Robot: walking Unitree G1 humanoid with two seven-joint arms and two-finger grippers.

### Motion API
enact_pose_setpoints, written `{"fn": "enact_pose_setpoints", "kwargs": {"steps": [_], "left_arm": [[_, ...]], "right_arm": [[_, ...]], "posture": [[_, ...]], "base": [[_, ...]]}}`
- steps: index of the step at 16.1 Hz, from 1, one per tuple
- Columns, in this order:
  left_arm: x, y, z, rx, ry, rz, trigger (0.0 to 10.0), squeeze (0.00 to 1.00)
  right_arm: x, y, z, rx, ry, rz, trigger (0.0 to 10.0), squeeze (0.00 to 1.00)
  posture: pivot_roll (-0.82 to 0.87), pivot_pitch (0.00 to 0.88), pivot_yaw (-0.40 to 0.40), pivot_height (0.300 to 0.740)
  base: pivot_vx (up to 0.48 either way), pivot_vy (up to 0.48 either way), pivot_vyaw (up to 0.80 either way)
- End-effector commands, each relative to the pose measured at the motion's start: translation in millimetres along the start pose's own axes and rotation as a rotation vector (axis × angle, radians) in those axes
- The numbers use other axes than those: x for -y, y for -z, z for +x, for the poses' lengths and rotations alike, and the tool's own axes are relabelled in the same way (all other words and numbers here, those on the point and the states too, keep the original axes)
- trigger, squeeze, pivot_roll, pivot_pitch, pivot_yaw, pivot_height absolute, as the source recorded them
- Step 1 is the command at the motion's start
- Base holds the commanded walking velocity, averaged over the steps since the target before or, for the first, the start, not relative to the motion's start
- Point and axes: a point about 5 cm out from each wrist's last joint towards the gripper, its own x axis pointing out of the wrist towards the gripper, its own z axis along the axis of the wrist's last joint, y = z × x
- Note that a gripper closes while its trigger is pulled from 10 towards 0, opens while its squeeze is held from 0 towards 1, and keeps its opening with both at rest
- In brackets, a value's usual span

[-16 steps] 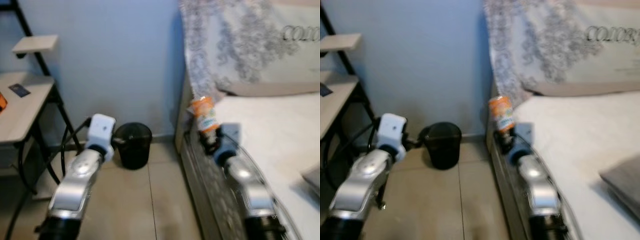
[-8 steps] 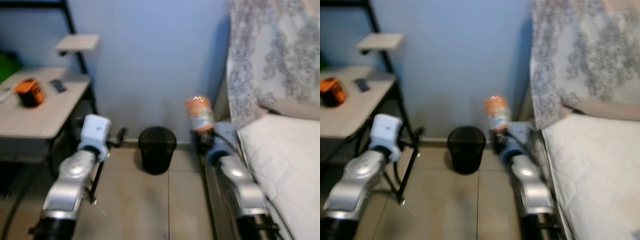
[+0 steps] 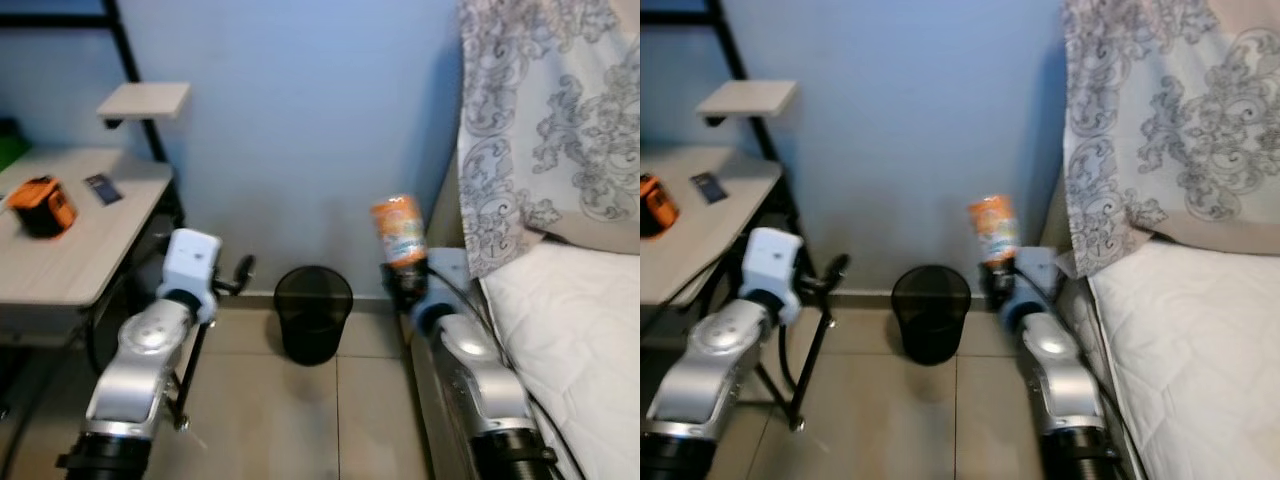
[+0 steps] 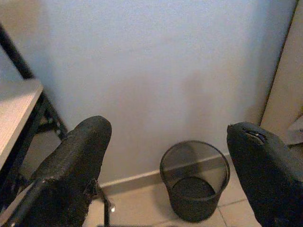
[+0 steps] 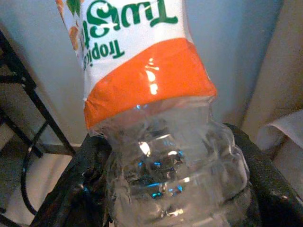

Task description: Clean up the room

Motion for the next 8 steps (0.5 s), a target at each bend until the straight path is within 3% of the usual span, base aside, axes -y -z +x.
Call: {"fn": "enact_pose_setpoints", "kwargs": {"steps": [1, 8], "left_arm": [[7.1, -5.8, 2.5, 0.019, 0.023, 0.005, 10.0, 0.11], [5.6, -5.0, 2.0, 0.013, 0.019, 0.002, 10.0, 0.12]], "right_arm": [[10.5, -7.1, -0.2, 0.025, 0.029, -0.01, 10.0, 0.0], [10.8, -6.0, -0.5, 0.019, 0.033, -0.005, 10.0, 0.0]], "posture": [[-0.02, 0.0, 0.017, 0.74], [-0.02, 0.0, 0.016, 0.74]], "base": [[0.334, 0.0, 0.0], [0.334, 0.0, 0.0]]}}
